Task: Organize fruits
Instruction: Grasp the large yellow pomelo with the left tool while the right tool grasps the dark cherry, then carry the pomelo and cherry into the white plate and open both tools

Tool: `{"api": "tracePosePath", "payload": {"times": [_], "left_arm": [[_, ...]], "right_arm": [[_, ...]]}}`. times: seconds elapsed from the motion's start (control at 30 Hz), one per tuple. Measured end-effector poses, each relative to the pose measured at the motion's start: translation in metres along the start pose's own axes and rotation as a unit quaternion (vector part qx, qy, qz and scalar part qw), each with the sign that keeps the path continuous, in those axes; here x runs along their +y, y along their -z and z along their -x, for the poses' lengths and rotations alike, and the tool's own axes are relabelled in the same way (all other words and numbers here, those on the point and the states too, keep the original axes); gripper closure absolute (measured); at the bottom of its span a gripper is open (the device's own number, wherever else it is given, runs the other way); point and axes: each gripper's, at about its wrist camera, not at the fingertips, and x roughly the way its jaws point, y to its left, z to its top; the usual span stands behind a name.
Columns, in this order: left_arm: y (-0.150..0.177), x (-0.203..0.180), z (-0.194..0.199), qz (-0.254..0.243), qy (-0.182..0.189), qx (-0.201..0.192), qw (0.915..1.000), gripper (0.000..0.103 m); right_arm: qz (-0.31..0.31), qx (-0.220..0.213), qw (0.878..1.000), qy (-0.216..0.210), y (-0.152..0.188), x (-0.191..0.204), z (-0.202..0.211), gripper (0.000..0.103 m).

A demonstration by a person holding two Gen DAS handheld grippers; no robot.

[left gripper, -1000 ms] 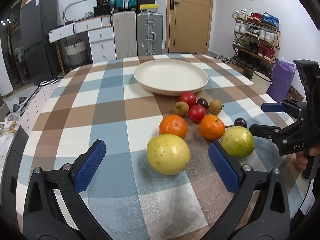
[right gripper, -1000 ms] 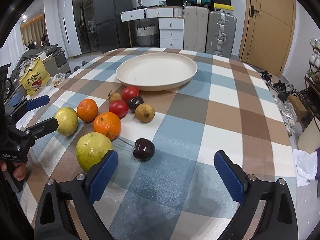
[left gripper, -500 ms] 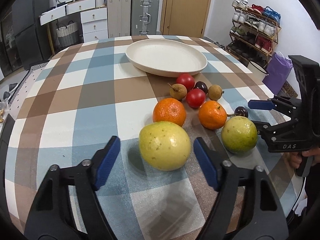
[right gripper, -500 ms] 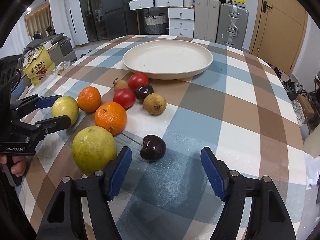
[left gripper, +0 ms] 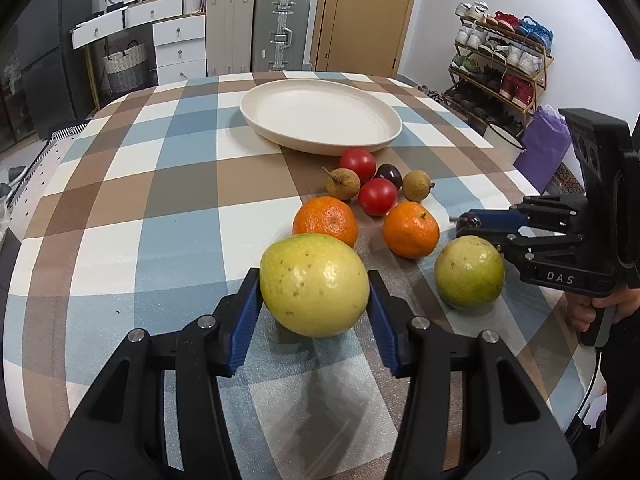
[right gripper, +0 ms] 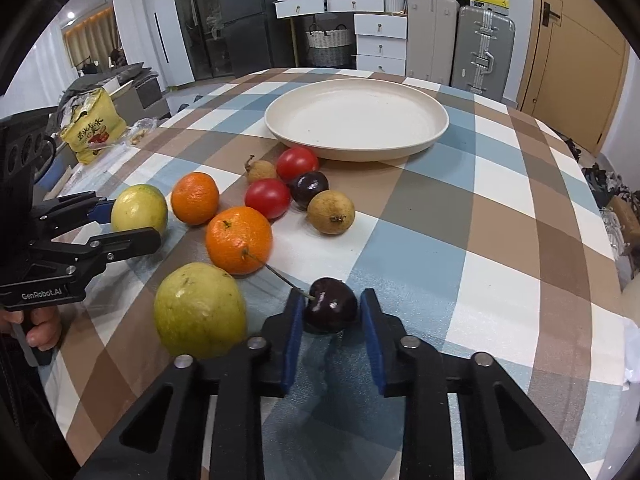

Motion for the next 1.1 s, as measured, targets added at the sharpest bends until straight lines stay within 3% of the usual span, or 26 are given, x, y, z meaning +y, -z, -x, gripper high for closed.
{"api": "tracePosePath", "payload": {"times": [0.23, 0.63, 1.1], "left_arm": [[-0.008, 0.002, 0.018, 0.004, 0.006, -0.029, 0.9996, 0.055], [-0.049, 0.006, 0.038, 0.003, -0.004, -0.075, 0.9971, 0.055], [-0.096, 0.012, -0.004, 0.003, -0.016, -0.075, 0.9970, 0.055]], "right_arm": [[-0.003, -0.018, 1.000, -0.008, -0.004, -0.002, 0.020, 0.077], [0.001, -0.074, 0.997, 0.009, -0.043, -0.020, 0.073, 0.077], [-0.024, -0.084, 0.996, -0.006, -0.079, -0.033, 0.036, 0.077]]}}
